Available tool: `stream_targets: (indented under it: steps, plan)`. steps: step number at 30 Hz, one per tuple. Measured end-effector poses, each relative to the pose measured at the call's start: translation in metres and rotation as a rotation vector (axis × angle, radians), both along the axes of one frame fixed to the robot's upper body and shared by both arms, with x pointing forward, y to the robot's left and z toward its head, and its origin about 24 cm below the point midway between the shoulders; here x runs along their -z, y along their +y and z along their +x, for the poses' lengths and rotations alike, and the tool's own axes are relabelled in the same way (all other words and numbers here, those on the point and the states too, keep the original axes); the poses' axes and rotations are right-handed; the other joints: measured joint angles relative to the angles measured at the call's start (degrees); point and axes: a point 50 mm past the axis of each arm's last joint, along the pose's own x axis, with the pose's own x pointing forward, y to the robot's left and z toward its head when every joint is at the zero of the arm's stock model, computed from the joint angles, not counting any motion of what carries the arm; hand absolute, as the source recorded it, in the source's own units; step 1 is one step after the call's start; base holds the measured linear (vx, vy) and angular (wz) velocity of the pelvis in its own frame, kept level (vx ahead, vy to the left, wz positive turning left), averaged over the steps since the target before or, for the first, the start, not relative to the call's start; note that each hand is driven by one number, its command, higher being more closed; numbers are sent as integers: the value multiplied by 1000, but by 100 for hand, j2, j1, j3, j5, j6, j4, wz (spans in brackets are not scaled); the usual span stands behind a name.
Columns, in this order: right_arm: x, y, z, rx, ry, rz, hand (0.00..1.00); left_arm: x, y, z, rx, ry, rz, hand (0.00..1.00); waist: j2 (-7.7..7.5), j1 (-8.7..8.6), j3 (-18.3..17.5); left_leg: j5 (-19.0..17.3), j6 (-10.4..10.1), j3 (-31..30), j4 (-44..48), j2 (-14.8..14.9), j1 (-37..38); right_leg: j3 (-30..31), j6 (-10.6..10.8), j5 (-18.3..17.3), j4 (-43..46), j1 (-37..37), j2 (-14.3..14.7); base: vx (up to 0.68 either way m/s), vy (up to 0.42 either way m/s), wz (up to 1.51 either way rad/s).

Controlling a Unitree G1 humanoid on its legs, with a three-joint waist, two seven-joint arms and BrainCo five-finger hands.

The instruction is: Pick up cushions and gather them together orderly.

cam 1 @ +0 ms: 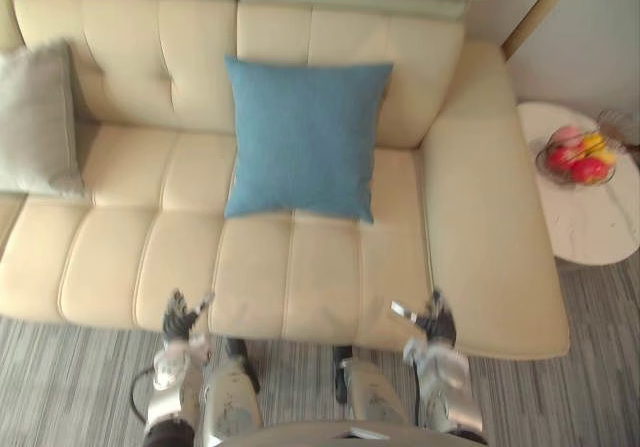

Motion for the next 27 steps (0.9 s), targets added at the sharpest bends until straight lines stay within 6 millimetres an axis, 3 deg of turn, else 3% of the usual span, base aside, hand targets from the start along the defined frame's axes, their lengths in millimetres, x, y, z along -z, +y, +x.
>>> stream_targets:
  steps: [3,10,13,14,15,16,17,18,19,20,21,22,23,24,25,27]
  plan:
    - [27,2,-28,12,166,39,0,19,-4,-25,52,147,13,0,-4,40,-226,-7,-14,24,-139,-47,374,-19,26,139,-323,476,-27,57,29,0]
    - [39,6,-39,-15,252,48,0,32,-8,-42,98,255,27,0,-27,122,-310,-45,-22,193,-98,-34,634,-12,33,360,-426,683,-35,-49,15,-13]
    - [42,9,-40,-40,285,41,0,33,-11,-45,69,264,7,0,33,270,-332,-137,89,229,-28,181,623,-397,-153,751,-387,606,95,-171,-21,-36]
    - [41,9,-34,-47,276,39,0,34,-12,-47,61,272,5,0,98,278,-291,-57,133,289,-92,276,619,-819,-361,26,1225,234,-52,-217,-70,19]
    - [44,10,-38,-54,303,41,0,34,-10,-48,60,276,12,0,20,243,-337,59,155,193,-173,238,690,-1069,-200,-443,2839,181,-302,-194,-67,42]
    - [46,10,-39,-58,313,41,0,34,-9,-48,57,276,14,0,-13,242,-358,108,143,128,-229,194,730,-1111,-167,-491,3194,209,-373,-161,-95,61]
    - [49,13,-42,-83,339,37,0,35,-6,-53,50,287,21,0,-162,252,-456,209,132,68,-423,15,817,-1113,-192,-239,3491,300,-536,-78,-76,28]
    - [51,16,-43,-104,356,35,0,34,-2,-55,46,291,29,0,-283,270,-503,234,99,3,-517,-141,850,-1108,-68,-322,3362,305,-584,-103,-42,6]
    - [53,18,-40,-136,374,28,0,36,-4,-55,38,296,15,0,-284,347,-570,238,51,-316,-685,-309,758,-1191,-14,-383,3036,308,-536,-91,78,-36]
    - [47,11,-25,-169,351,-18,0,37,-10,-53,40,297,-6,0,-76,461,-617,247,70,-547,-802,-496,602,-1198,-17,-420,2096,509,-349,-87,94,-54]
    - [45,6,-20,-181,341,-43,0,37,-14,-53,45,296,-13,0,107,502,-659,320,155,-552,-860,-518,545,-1198,-64,-488,1758,611,-225,-105,170,-82]
    - [41,7,-9,-211,323,-62,0,37,-16,-52,53,291,-11,0,112,558,-566,718,388,-513,-990,-566,453,-1291,-199,-738,1670,608,-233,-142,41,-77]
    - [36,16,11,-267,288,-78,0,34,-9,-43,66,280,18,0,-54,540,-422,849,392,-336,-943,-655,190,-1269,-161,-1079,859,712,-256,-190,12,-66]
    - [32,14,18,-275,278,-92,0,34,-11,-37,78,277,18,0,108,527,-304,884,367,-360,-911,-526,118,-1303,-193,-927,689,735,-151,-245,-85,-37]
    - [30,10,22,-282,273,-115,0,33,-18,-30,119,271,20,0,349,524,-182,934,263,-376,-937,-339,47,-1333,-249,-550,145,883,127,-264,-49,-21]
    - [31,7,18,-270,289,-123,0,34,-25,-31,166,279,21,0,472,501,-141,1007,149,-376,-1108,-229,155,-1326,-294,-324,-165,1003,291,-220,-31,-15]
